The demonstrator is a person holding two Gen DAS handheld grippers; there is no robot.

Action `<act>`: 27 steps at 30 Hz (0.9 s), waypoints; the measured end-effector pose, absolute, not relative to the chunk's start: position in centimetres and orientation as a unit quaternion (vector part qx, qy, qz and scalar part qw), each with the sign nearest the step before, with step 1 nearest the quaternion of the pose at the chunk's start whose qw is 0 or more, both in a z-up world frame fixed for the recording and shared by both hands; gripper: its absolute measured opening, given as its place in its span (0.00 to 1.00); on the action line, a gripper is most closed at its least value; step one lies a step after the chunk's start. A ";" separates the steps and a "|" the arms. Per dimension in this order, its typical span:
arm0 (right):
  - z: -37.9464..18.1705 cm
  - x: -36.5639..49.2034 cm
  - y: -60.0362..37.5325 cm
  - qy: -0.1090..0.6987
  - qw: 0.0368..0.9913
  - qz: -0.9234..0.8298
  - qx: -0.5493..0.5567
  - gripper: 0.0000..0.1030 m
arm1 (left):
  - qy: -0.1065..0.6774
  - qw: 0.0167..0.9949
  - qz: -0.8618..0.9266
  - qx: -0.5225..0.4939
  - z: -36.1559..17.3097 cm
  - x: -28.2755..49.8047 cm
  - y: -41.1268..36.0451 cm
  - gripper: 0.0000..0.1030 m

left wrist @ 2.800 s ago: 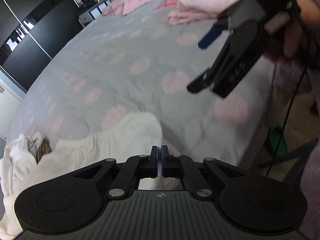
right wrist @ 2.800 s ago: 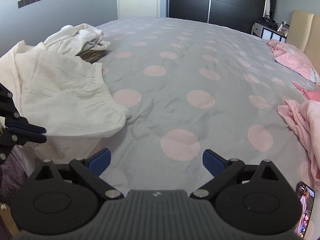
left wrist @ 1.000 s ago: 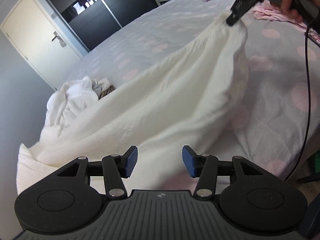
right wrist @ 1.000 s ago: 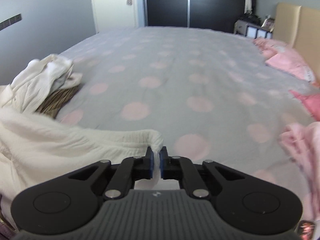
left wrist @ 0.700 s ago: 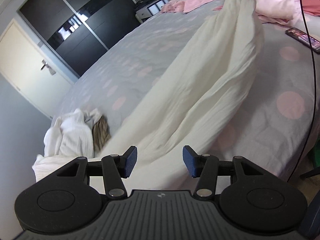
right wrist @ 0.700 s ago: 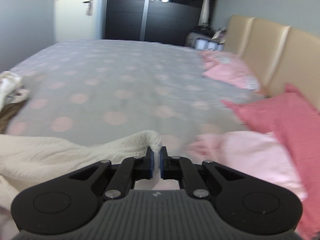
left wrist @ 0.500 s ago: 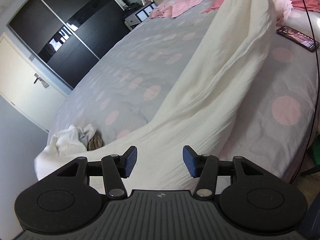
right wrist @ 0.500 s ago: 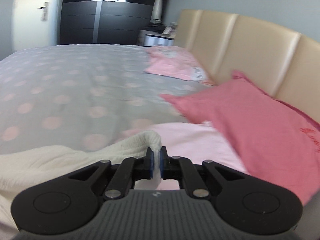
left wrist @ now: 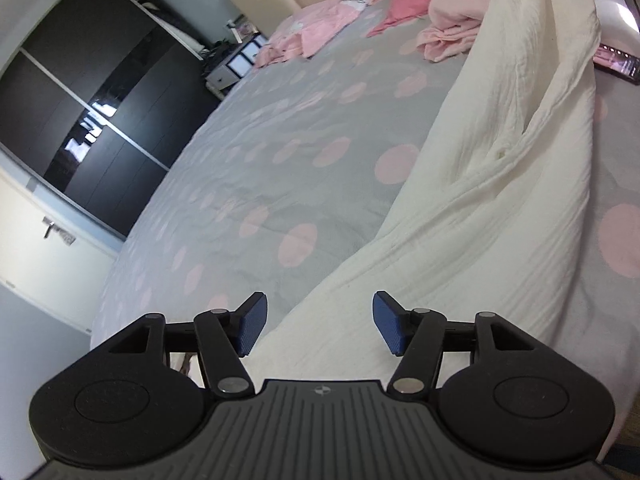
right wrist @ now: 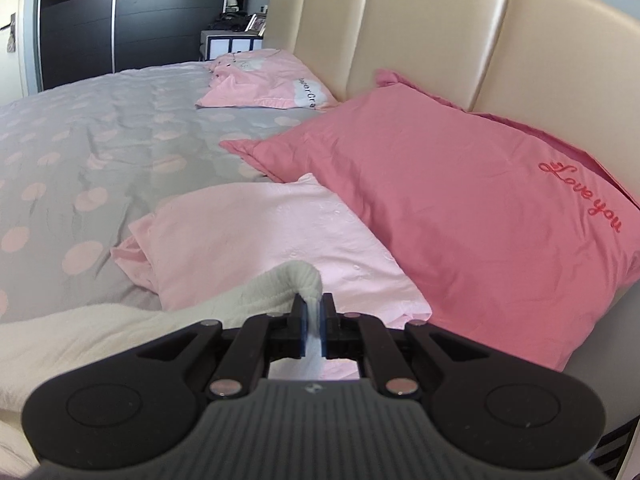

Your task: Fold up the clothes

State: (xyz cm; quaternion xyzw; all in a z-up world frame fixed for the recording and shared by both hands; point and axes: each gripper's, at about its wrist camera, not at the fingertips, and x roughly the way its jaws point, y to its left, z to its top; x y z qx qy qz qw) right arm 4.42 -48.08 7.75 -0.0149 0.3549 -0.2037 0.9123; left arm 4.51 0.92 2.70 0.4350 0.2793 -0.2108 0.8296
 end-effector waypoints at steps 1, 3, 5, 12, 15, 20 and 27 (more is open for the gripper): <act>7.6 4.6 -48.0 0.355 0.913 -0.201 -0.020 0.07 | 0.279 0.825 -0.221 0.440 2.2 5.2 0.7 0.59; 7.5 5.0 -48.1 0.355 0.913 -0.199 -0.022 0.07 | 0.283 0.814 -0.233 0.451 1.0 6.5 0.3 0.61; 7.4 5.3 -48.4 0.356 0.913 -0.197 -0.017 0.07 | 0.306 0.807 -0.242 0.444 -0.1 8.4 -0.1 0.61; 7.5 6.2 -48.8 0.360 0.913 -0.194 -0.007 0.07 | 0.389 0.797 -0.246 0.392 -3.5 14.9 -0.5 0.60; 7.9 6.6 -48.8 0.354 0.915 -0.192 0.005 0.07 | 0.416 0.795 -0.260 0.357 -4.5 15.8 -0.6 0.33; 8.5 7.5 -48.4 0.346 0.918 -0.193 0.010 0.07 | 0.416 0.802 -0.265 0.336 -4.6 15.6 -0.6 0.05; 9.2 7.9 -48.0 0.333 0.923 -0.193 0.014 0.07 | 0.397 0.848 -0.229 0.266 0.5 15.4 2.3 0.02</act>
